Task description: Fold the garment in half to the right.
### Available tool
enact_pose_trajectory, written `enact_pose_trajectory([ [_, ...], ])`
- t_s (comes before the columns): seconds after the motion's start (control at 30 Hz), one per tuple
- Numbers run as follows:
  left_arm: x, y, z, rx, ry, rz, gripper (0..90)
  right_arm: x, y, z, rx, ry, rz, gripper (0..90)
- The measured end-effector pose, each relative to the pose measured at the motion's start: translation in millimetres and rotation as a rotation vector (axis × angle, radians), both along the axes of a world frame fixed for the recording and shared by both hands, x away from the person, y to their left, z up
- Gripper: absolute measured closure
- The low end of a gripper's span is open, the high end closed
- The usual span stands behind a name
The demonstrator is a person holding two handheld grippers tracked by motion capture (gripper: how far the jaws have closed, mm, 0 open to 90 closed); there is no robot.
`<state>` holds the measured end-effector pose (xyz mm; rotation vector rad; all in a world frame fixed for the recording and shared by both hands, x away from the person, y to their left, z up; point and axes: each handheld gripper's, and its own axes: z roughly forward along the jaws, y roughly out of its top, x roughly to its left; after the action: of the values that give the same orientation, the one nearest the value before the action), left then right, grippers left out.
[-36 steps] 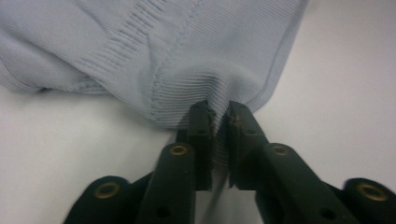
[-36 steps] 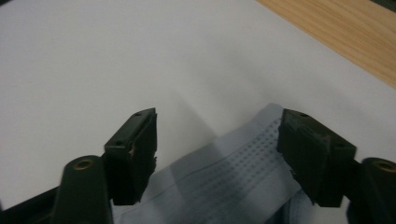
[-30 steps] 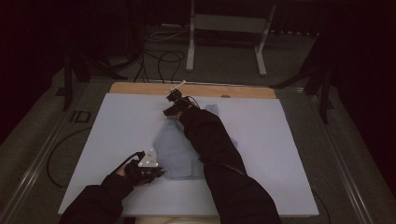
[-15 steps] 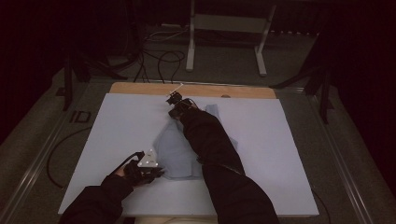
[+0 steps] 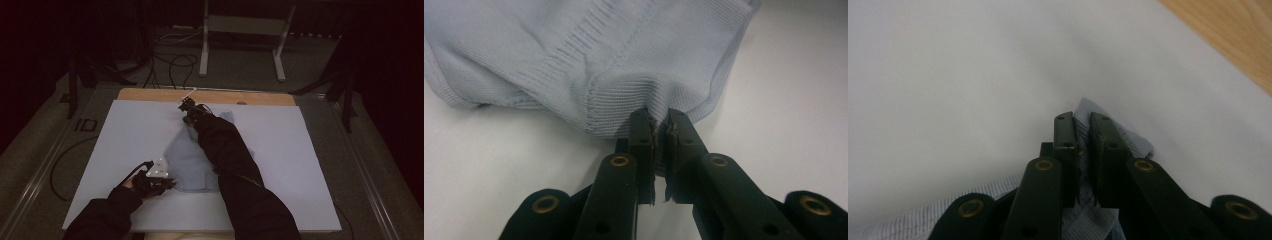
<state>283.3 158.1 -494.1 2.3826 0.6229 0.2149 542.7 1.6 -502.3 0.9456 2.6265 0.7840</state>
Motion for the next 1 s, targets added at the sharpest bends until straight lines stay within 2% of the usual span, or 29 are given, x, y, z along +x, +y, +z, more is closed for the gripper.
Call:
enact_pose_trajectory([
  [0.13,-0.4,-2.5,4.4,0.007,-0.005,-0.012,84.4,-2.1,-4.9,8.1,0.039,-0.019,0.003,83.4],
  [0.33,-0.3,-9.3,14.4,-0.009,-0.020,-0.034,84.4,-5.5,-8.2,21.7,0.068,-0.048,0.013,83.4],
  [0.63,-1.0,-23.6,27.0,-0.009,-0.043,-0.076,84.4,-11.5,-18.9,38.5,0.099,-0.075,0.016,83.4],
  [0.7,-1.3,-25.7,28.3,-0.009,-0.048,-0.080,84.4,-12.0,-21.4,40.2,0.113,-0.074,0.015,83.3],
  [0.77,-1.9,-31.9,33.6,-0.011,-0.059,-0.096,84.5,-14.6,-28.1,45.1,0.150,-0.078,0.009,83.4],
  [0.8,-1.9,-31.9,33.6,-0.011,-0.059,-0.096,84.4,-14.6,-28.1,45.1,0.150,-0.078,0.009,83.4],
  [0.87,-1.0,-39.2,39.9,0.008,-0.069,-0.119,84.5,-15.9,-34.8,49.6,0.171,-0.085,-0.002,83.3],
  [1.0,1.3,-51.0,47.1,0.019,-0.077,-0.144,84.5,-18.2,-42.5,53.6,0.174,-0.099,-0.002,83.3],
])
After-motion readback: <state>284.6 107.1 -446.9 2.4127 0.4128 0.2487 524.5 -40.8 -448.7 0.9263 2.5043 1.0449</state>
